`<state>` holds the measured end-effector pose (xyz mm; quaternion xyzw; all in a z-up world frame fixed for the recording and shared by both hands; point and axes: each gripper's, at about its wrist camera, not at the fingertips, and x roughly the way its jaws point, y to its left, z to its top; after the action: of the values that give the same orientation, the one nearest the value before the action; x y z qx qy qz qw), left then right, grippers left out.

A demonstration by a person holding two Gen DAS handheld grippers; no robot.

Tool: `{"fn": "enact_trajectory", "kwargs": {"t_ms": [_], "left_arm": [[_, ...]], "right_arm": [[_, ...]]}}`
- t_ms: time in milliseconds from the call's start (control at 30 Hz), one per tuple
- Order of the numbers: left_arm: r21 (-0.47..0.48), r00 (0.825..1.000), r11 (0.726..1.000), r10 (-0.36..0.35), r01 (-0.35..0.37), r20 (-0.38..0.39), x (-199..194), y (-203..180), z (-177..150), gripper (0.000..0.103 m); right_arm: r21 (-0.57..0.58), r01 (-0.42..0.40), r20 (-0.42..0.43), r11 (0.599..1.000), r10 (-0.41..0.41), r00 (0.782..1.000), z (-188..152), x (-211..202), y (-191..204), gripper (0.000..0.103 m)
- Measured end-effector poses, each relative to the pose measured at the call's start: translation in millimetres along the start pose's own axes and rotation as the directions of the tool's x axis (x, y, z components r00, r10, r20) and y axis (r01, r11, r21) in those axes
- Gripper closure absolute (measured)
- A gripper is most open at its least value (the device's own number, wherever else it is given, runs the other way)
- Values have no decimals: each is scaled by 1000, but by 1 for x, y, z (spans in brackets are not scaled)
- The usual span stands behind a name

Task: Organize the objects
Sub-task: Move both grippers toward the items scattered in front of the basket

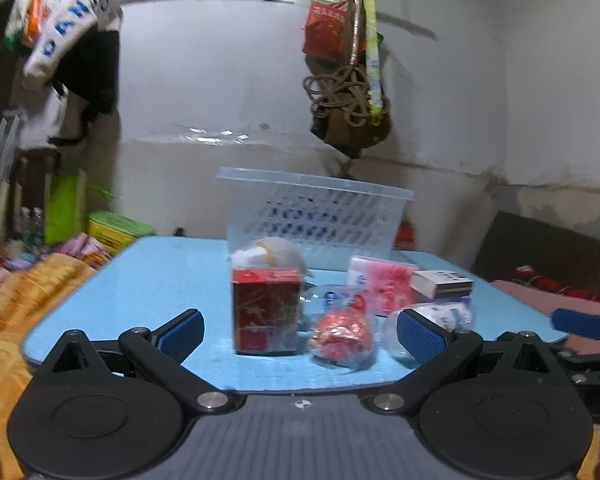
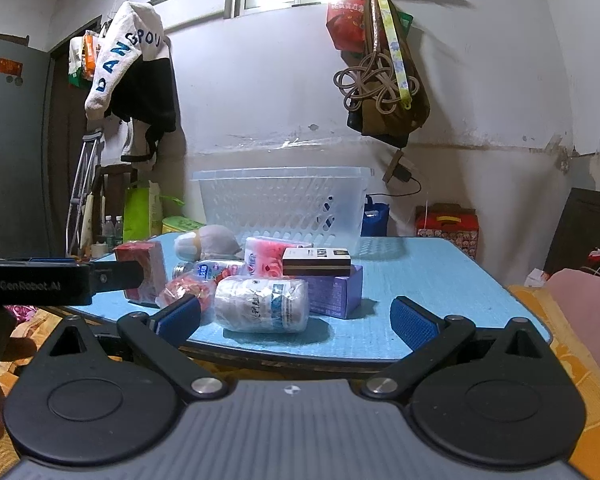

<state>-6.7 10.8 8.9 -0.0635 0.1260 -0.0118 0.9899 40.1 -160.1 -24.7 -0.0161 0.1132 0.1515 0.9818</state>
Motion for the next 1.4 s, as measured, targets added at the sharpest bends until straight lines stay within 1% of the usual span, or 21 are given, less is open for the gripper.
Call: {"fn": "enact_trajectory", "kwargs": {"t_ms": [100, 333, 400, 500, 700, 833, 967, 1233, 1300, 1333, 1400], "left_arm": [[11, 1000, 1000, 2, -2, -3, -1, -1, -2, 0], [19, 999, 999, -34, 33, 24, -7, -2, -2, 0], [20, 999, 999, -41, 41, 31, -8, -3, -2, 0], [21, 999, 999, -31, 30, 38, -9, -4, -1, 0], [7, 998, 999, -34, 34, 46, -11, -1, -1, 0], [5, 998, 999, -36, 36, 48, -12, -2, -1, 0], [2, 998, 999, -43, 43, 46, -12, -2, -1, 0], [1, 999, 999, -39, 39, 38, -12, -3, -2, 0], [2, 999, 999, -36, 36, 41, -12, -3, -2, 0], [2, 998, 999, -36, 36, 42, -13, -3, -2, 0], [1, 998, 999, -38, 38, 45, -14, -3, -3, 0]], "right_arm": [[4, 8, -13, 1000, -8, 1000, -1, 2, -1, 0], [14, -5, -15, 1000, 5, 1000, -2, 2, -2, 0], [15, -16, -19, 1000, 16, 1000, -3, 2, -1, 0], [31, -43, -20, 999, 44, 999, -3, 2, -3, 0], [67, -93, -14, 993, 94, 995, -3, 0, -8, 0], [46, -112, -3, 993, 113, 994, -3, -2, -5, 0], [10, -110, 8, 994, 110, 994, -3, -4, 1, 0], [14, -120, 16, 993, 119, 993, -2, -5, 0, 0], [18, -105, 26, 994, 104, 994, -2, -5, -1, 0], [18, -90, 47, 996, 89, 995, -3, -6, -1, 0], [7, -62, 132, 998, 61, 989, -7, -12, -2, 0]]}}
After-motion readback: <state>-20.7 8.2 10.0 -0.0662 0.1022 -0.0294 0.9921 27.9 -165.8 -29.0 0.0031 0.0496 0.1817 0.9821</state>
